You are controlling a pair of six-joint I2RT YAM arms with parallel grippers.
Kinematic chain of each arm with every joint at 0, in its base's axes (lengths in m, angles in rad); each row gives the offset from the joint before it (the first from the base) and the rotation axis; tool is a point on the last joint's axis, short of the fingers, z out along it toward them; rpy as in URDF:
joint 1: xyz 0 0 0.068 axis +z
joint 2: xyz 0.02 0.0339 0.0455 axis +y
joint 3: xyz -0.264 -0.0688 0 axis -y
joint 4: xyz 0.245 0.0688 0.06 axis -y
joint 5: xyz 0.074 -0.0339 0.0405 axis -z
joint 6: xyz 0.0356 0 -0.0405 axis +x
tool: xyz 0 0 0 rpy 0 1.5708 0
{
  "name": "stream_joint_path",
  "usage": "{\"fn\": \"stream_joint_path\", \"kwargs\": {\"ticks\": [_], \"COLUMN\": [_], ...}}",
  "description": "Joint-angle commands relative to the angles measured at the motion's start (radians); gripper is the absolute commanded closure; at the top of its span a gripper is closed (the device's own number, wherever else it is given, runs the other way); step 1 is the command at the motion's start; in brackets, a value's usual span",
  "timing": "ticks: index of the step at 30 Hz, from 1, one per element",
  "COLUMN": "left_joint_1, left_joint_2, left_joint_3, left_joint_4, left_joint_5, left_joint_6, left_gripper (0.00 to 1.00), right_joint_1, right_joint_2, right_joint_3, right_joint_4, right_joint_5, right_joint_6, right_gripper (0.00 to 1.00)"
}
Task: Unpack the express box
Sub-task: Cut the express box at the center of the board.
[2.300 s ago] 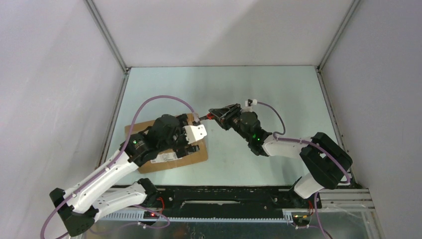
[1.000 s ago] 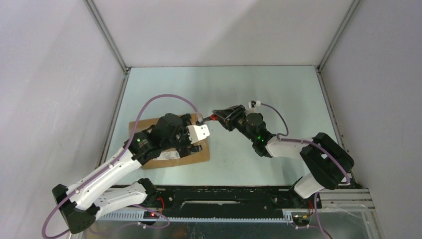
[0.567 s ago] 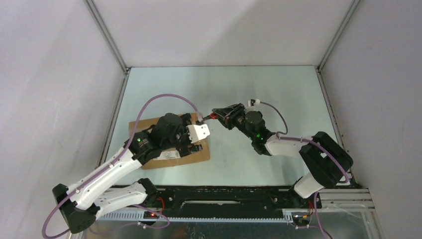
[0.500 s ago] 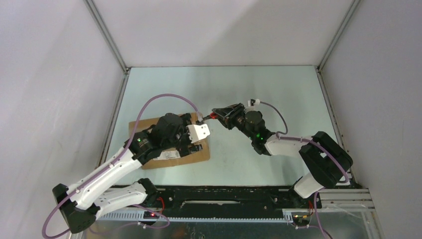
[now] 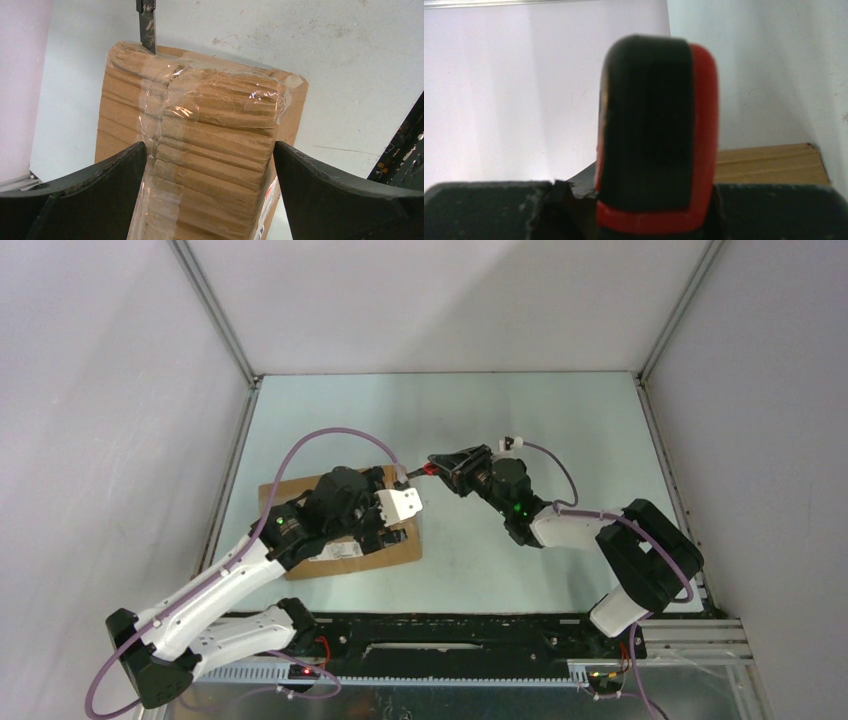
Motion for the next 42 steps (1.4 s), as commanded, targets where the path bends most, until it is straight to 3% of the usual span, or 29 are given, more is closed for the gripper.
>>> {"fn": "stream_joint_path", "kwargs": {"ticks": [1, 42], "left_joint_1": [-0.004, -0.003], "left_joint_2": [0.007, 0.017], "left_joint_3": [0.002, 0.001], "left_joint_4": [-0.022, -0.024], "left_joint_5": [0.015, 0.012], "left_joint_6": [-0.002, -0.004], "left_gripper": [0.02, 0.02], "right_joint_1": [-0.008, 0.027], "right_joint_2": [-0.003, -0.061], "right_joint_3": [0.033, -0.042], "right_joint_4": [0.028, 0.137], "right_joint_5": [0.007, 0.038], "right_joint_6": [-0.001, 0.063], "right_gripper": [1.00, 1.00]}}
